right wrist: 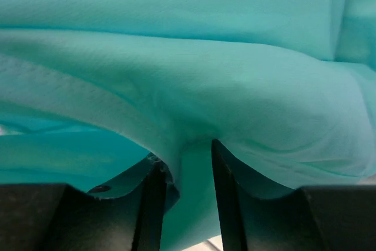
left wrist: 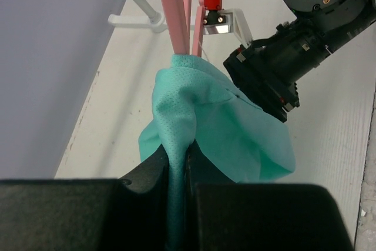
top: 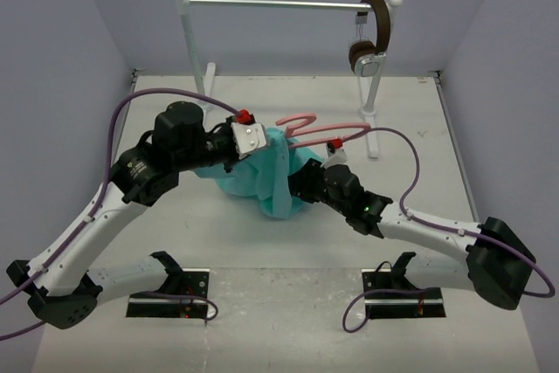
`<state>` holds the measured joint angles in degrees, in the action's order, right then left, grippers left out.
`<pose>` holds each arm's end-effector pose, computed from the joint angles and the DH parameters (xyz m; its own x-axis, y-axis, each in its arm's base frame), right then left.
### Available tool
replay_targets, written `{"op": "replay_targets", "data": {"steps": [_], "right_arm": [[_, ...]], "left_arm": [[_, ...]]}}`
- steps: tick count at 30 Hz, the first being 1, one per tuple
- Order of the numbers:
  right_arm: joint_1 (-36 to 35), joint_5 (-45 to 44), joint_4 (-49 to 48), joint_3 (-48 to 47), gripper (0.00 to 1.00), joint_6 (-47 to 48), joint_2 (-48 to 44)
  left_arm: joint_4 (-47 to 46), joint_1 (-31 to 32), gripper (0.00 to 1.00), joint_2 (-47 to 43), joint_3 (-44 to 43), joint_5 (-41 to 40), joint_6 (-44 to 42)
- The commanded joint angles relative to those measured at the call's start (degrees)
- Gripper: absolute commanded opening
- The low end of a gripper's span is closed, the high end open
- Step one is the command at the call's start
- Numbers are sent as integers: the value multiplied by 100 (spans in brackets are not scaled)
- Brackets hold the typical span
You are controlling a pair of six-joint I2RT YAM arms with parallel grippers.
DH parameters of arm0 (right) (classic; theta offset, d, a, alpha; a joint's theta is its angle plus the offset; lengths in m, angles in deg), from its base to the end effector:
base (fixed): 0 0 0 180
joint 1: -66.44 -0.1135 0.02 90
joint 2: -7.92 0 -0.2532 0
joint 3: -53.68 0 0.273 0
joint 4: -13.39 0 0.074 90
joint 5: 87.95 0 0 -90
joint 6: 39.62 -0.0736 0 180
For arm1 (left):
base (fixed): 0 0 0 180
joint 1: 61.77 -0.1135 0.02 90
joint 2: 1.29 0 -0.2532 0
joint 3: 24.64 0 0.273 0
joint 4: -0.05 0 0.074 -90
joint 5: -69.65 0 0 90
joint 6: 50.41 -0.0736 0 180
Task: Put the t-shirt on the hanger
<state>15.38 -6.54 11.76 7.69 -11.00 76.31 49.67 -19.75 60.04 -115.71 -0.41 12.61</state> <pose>0.2074 0.2392 0.1928 -0.7048 0.5088 -0.4944 -0.1307 0.5918 0.7954 0.1839 -0.1995 0.4224 0.1684 0.4223 -0.8907 0.8877 0.3278 0.3233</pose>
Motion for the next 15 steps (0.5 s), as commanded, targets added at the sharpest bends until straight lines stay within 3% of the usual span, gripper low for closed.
{"op": "replay_targets", "data": {"steps": [1, 2, 4, 7, 15], "right_arm": [[-18, -1119, -64, 430, 15, -103, -462], [4, -1327, 177, 414, 7, 9, -608], [144, -1548, 547, 360, 0, 238, -882], [643, -1440, 791, 424, 0, 608, -1406], [2946, -369, 2284, -338, 0, 1722, -2375]], "left_arm": [[-588, -27, 0, -367, 74, -235, 136], [-605, -27, 0, -434, 113, -258, 125], [-617, -27, 0, -500, 147, -226, 141], [-643, -27, 0, -596, 221, -179, 136], [-529, -36, 0, -710, 392, -52, 52]]}}
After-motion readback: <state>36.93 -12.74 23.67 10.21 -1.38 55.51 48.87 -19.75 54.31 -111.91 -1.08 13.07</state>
